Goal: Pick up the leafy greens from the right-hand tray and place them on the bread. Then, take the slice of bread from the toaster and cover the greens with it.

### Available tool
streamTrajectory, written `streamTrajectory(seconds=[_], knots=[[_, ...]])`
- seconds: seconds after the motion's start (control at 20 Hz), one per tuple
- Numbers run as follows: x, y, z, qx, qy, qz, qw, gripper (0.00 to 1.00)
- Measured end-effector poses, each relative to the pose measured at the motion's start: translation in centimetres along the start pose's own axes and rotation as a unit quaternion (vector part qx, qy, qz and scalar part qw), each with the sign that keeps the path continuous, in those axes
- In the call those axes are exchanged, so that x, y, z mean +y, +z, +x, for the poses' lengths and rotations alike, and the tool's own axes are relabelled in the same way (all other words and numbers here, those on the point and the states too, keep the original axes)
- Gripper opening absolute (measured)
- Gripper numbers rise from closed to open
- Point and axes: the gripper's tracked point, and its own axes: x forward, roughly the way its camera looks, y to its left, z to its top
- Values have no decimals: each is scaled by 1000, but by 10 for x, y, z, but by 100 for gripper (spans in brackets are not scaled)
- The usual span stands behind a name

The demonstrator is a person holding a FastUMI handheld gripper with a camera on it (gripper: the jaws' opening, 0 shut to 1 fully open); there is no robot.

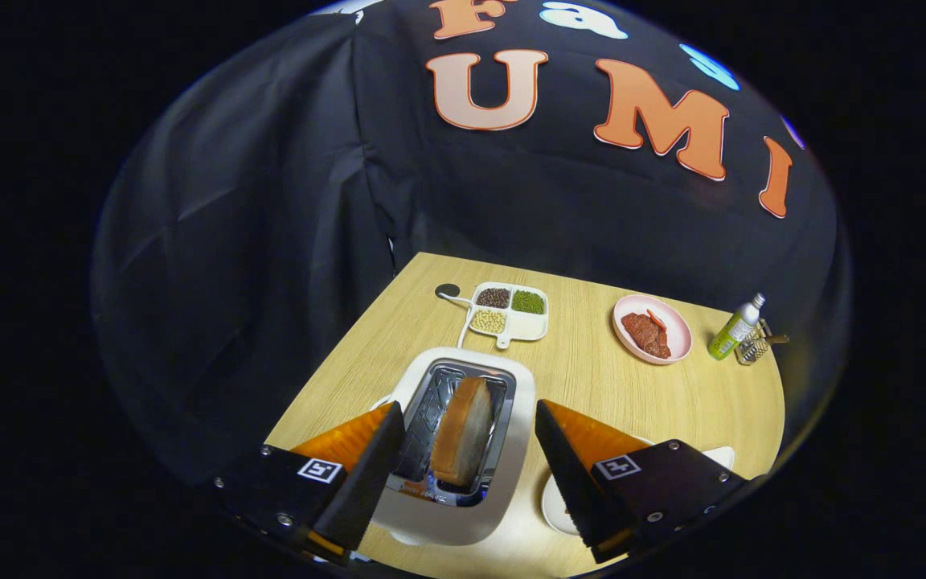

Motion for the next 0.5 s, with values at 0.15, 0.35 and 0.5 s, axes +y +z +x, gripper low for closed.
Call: streamTrajectory(seconds=[0.15, 0.35, 0.5], knots=[[-2, -5, 10, 9, -18, -13, 1000, 98], [-1, -13, 18, 20, -27, -20, 999, 79], [-1, -19, 20, 30, -31, -12, 999, 60]])
